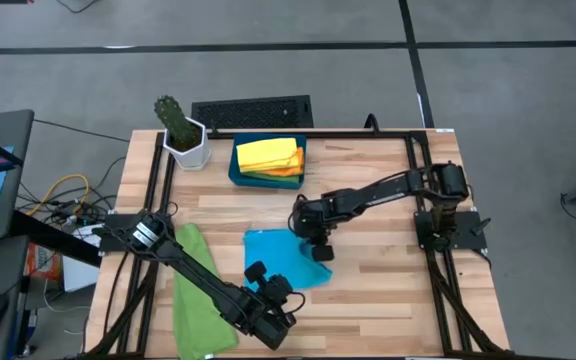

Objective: Fold microfiber towels
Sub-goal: Fold the blue towel

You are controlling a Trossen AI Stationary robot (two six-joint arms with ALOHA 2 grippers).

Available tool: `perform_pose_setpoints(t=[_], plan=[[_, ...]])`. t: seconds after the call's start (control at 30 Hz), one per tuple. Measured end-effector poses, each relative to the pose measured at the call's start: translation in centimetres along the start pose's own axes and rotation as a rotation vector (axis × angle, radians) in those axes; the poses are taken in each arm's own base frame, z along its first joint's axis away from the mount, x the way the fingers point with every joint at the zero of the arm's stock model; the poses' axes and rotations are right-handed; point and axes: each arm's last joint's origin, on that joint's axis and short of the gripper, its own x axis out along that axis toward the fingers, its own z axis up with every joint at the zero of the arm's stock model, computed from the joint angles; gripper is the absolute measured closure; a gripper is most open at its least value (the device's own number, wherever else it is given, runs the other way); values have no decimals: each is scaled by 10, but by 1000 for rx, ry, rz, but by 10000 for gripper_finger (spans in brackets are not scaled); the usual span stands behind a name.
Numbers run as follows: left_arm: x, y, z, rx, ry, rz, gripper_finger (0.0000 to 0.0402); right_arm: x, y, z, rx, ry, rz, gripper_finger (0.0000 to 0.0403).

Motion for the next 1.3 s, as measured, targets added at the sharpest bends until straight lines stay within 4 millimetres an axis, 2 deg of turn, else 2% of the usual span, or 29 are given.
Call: perform_pose_setpoints(t=[0.27, 0.47, 0.67, 0.8, 0.87, 1.0, 1.13, 1.3], plan=[[0, 0, 0, -8, 1, 0, 401, -9, -13, 8, 62, -49, -56, 277], [0, 0, 0, -11, 3, -2, 401, -14, -25, 9, 123, -63, -131, 241], [0, 0, 0, -23, 4, -1, 401, -47, -37, 22, 177, -162, -157, 218], [0, 0, -1, -16, 7, 4, 402, -75, -32, 19, 194, -193, -163, 214], [-1, 1, -2, -11, 9, 7, 401, -84, -28, 14, 202, -205, -161, 214], [-2, 1, -4, 0, 18, 8, 401, -84, -20, -4, 235, -164, -154, 220], [-4, 0, -6, 10, 28, 4, 401, -77, -14, -44, 325, -87, -173, 230], [-5, 0, -7, 6, -14, 21, 401, -68, 6, -91, 484, -182, -131, 236]])
